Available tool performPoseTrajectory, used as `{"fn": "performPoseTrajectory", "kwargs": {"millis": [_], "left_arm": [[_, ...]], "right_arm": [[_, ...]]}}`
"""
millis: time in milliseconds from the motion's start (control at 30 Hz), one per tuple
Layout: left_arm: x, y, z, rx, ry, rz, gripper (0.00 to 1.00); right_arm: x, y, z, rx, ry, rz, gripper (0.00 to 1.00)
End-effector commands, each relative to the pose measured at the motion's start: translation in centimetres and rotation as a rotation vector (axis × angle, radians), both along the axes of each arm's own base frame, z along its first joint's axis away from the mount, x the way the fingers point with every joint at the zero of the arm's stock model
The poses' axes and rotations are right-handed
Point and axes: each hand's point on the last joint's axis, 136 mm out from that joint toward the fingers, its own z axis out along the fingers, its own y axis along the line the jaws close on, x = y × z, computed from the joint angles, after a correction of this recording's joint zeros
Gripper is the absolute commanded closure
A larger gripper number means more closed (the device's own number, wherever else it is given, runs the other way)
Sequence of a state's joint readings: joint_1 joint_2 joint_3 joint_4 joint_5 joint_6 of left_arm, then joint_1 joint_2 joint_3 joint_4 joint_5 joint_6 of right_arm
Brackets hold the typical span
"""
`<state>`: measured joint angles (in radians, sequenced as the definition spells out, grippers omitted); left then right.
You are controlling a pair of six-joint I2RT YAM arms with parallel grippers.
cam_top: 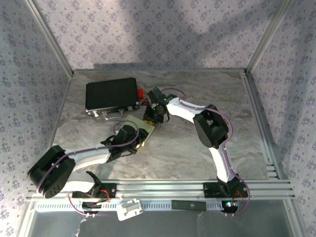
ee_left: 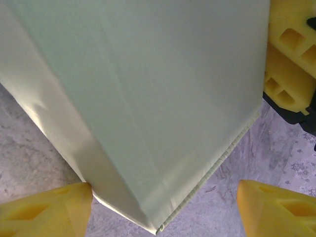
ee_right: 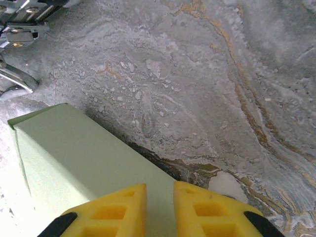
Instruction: Fold the paper box
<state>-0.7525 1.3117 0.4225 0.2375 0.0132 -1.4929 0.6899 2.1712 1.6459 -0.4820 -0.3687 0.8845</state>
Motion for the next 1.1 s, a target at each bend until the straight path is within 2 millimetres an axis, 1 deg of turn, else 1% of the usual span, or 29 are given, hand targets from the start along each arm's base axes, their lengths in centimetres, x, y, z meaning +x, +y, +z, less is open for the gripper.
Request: {"fn": "performPoseTrajectory", "kwargs": {"millis": [0,167,400,533,633,733,867,1067], "left_arm": [[1.1,-0.4,0.5,-0.018,-0.035,0.004,0.24],[1.5,-0.5,0.8,-0.014,-0.049,0.011,0.27],[2.5,-1.4,1.6,-0.037,-0.073,0.010,0.35],[2.7,-2.1,2.0,-0.048,-0.080,0.003,0.36],[2.8,-2.2,1.9,-0.048,-0.082,0.001,0.38],[2.9,-2.7,2.0,-0.066,-0.094,-0.014,0.39],[2.8,-4.8,2.8,-0.103,-0.107,-0.080,0.37],[2.3,-7.8,3.3,-0.107,-0.113,-0.139,0.36]], "right_arm": [[-1.6,0.3,0.1,0.013,0.049,0.016,0.79],[-2.5,0.3,0.1,0.023,0.058,0.013,0.81],[-3.8,0.3,-0.1,0.041,0.069,0.012,0.81],[-4.1,0.3,0.2,0.046,0.066,0.011,0.81],[-4.2,0.2,0.2,0.047,0.066,0.015,0.81],[-4.1,0.0,0.4,0.042,0.064,0.015,0.82],[-3.7,-1.3,0.4,0.019,0.053,0.000,0.81],[-2.4,-4.7,1.1,-0.051,0.019,-0.011,0.78]]}}
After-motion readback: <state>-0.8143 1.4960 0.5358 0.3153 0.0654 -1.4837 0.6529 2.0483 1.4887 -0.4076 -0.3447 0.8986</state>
